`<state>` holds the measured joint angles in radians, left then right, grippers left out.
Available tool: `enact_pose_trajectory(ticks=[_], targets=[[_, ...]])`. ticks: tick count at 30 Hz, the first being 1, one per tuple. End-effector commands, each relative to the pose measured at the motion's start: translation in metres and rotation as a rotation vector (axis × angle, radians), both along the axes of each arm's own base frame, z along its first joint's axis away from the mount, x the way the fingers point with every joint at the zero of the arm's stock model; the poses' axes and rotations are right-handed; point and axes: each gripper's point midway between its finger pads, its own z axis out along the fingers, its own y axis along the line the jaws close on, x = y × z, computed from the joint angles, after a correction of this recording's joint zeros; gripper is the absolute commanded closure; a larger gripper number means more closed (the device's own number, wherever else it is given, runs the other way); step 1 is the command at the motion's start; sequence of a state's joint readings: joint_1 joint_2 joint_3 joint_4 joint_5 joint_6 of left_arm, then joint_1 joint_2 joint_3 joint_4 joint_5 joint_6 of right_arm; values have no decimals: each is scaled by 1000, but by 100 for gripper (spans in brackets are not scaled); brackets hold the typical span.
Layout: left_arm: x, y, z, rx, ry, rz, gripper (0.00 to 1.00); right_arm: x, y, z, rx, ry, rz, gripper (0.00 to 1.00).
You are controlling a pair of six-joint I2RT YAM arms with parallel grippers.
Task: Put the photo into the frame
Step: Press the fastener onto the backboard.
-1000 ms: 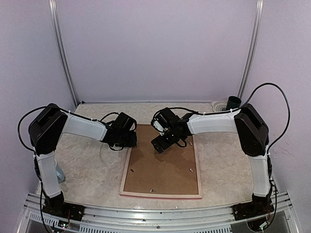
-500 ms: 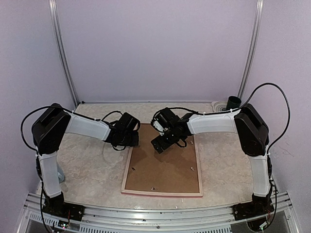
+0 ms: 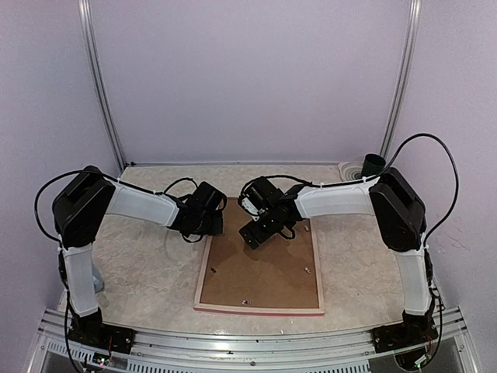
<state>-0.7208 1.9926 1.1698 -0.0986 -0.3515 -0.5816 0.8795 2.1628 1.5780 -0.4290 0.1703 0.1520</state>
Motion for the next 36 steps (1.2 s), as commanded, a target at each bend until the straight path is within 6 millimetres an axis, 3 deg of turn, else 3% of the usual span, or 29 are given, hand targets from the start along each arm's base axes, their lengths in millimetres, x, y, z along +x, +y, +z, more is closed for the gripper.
enact_pose_trajectory(ticks=[1,3,8,13,17,21,29,36], targets=[[-18,30,-36,134,76,87,83,-21,-6,-40,-112,46,38,1],[-16,33,-33,137,56,115,72,-24,-8,-44,-115,51,40,1],[-11,38,-32,125,15,183,71,-30,-13,-49,-119,61,41,1],[-7,27,-29,33,-16,182,71,-32,-14,-52,-117,72,46,1],[-5,2,-6,-160,-66,96,70,-34,-14,-54,-114,79,48,1],[-2,-3,15,-281,-80,74,67,-35,-13,-56,-110,86,50,1],[7,17,40,-245,-137,140,61,-36,-12,-54,-98,90,50,1],[8,3,41,-200,-112,69,60,-35,-11,-50,-93,84,51,1]])
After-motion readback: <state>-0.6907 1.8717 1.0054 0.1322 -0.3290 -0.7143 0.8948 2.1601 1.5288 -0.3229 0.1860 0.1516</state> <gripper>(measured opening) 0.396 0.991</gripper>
